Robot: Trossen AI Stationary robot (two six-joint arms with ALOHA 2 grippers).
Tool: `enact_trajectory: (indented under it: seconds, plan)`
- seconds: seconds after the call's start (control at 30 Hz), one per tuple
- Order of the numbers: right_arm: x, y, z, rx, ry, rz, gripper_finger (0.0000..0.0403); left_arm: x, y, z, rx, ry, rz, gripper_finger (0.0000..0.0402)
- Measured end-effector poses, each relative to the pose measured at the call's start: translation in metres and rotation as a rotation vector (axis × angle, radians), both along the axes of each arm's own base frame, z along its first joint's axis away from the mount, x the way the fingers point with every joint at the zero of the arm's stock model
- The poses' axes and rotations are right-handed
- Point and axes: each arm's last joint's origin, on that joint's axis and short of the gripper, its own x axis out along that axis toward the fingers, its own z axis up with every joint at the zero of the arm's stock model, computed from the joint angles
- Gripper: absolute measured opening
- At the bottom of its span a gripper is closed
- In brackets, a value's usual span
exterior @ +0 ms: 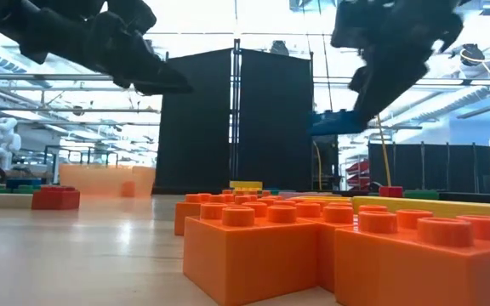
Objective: Sort blocks by size
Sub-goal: Put the blue 8 stud game piece into the blue bin
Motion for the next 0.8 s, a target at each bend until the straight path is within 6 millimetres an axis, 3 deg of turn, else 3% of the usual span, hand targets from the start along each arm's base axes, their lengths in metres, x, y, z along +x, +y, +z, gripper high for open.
enact_trajectory:
  seconds: [0.23,0.6,0.8]
  plan:
    - [-0.009,0.009,0.011,0.012,-0.038,0.014,0.0135,0.013,-0.002,0.003,0.007,-0.135,-0.046,0.0254]
    - [-0.023,0.018,0.022,-0.012,-0.077,-0.030,0.0135,0.036,-0.006,-0.015,-0.004,-0.251,-0.102,0.0254]
    - [-0.041,0.022,0.020,0.007,0.036,-0.087,0.0135,0.042,-0.006,-0.024,-0.005,-0.224,-0.104,0.0254]
